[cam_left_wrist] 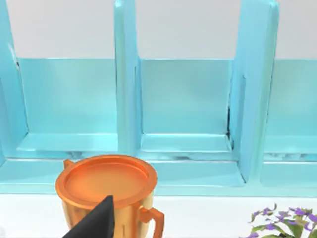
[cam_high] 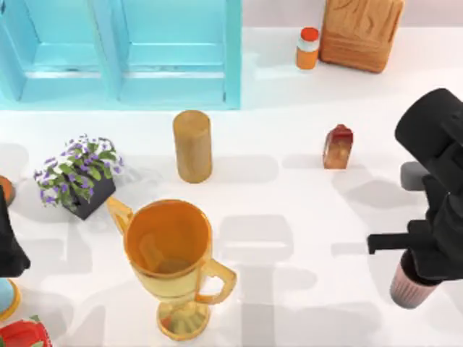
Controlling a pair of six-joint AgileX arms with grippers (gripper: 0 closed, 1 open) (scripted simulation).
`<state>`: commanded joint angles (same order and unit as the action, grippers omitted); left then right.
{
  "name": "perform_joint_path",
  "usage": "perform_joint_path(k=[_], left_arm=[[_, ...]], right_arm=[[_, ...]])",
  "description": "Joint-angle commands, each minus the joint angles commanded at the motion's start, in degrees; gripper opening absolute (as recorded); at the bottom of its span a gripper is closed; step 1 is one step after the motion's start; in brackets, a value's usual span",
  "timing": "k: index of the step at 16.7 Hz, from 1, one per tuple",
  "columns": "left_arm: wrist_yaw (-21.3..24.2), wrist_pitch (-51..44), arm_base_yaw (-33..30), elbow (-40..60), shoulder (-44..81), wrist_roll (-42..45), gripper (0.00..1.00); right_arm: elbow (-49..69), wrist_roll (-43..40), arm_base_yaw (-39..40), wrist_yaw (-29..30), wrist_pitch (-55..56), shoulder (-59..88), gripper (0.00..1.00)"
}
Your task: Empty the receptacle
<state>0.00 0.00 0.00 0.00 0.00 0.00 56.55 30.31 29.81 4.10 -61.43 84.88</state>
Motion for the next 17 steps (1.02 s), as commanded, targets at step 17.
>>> perform_joint_path(k=[17], left_arm=[[0.0, 0.0, 0.0, 0.0, 0.0, 0.0, 1.00]], right_arm=[[-6.9, 0.6, 0.6, 0.0, 11.1, 4.2, 0.00]])
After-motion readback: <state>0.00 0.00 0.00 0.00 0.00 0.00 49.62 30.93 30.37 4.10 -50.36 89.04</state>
